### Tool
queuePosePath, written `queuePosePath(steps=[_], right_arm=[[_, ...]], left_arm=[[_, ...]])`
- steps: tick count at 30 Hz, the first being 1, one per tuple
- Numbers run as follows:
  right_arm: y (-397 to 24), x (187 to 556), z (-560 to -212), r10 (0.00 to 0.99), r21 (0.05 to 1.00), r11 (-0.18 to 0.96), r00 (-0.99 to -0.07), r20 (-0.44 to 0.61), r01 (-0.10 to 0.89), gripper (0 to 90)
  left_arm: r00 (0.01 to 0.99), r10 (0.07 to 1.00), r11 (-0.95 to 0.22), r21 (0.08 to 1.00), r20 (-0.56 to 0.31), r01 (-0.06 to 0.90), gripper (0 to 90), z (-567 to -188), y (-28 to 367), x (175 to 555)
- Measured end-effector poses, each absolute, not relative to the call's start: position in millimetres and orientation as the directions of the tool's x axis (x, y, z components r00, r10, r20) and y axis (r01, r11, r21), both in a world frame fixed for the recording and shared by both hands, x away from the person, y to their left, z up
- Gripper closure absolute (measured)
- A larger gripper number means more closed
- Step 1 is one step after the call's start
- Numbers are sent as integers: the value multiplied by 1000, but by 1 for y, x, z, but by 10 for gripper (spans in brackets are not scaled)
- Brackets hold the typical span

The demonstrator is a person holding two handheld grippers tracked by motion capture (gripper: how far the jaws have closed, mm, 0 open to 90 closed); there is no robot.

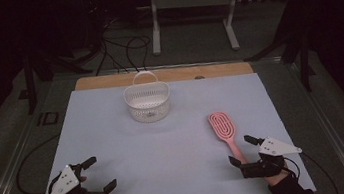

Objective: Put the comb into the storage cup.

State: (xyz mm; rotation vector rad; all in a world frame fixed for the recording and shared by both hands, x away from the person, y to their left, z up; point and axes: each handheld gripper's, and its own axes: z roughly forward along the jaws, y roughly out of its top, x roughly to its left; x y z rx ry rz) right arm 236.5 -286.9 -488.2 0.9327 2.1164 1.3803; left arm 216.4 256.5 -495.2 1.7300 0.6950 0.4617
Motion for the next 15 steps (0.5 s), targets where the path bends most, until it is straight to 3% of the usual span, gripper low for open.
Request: queuePosePath(steps=[15], right_arm=[[-283,235,-485,724,911,290,-690,-8,293,88]], left_arm=[[749,660,-167,962,-53,216,1,-496,256,217]])
